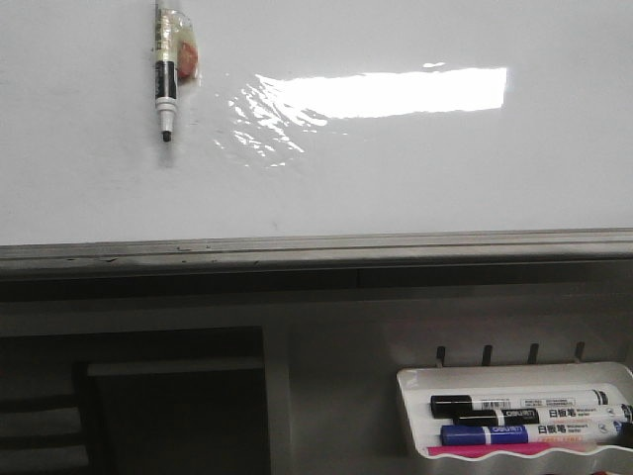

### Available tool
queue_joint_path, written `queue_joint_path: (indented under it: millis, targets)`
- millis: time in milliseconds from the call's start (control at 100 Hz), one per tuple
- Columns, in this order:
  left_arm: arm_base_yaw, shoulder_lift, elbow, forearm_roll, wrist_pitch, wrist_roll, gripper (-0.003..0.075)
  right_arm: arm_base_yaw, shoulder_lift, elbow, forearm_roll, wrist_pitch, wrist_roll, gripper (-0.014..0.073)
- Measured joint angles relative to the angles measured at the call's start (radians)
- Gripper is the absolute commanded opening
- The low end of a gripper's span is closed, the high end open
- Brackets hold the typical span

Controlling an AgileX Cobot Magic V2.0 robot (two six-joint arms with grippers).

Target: Write number 7 on whiteboard

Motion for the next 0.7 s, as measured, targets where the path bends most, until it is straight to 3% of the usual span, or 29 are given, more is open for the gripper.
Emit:
queue_joint_path:
  millis: [400, 550, 700]
  targets:
    - [0.0, 0.0, 0.0, -0.508, -0.018, 0.0, -0.002, 0.0, -0.001, 0.0, 0.504, -0.132, 0.0, -0.0063]
    - [0.0, 0.0, -0.029, -0.526, 0.025, 0.0, -0.002, 0.0, -0.001, -0.015, 0.543, -0.064, -0.011, -0.0058]
    - [0.0, 0.048, -0.174, -0.378, 0.173, 0.0, -0.002, 0.0, 0.057, -0.129, 0.5, 0.098, -0.056, -0.0059]
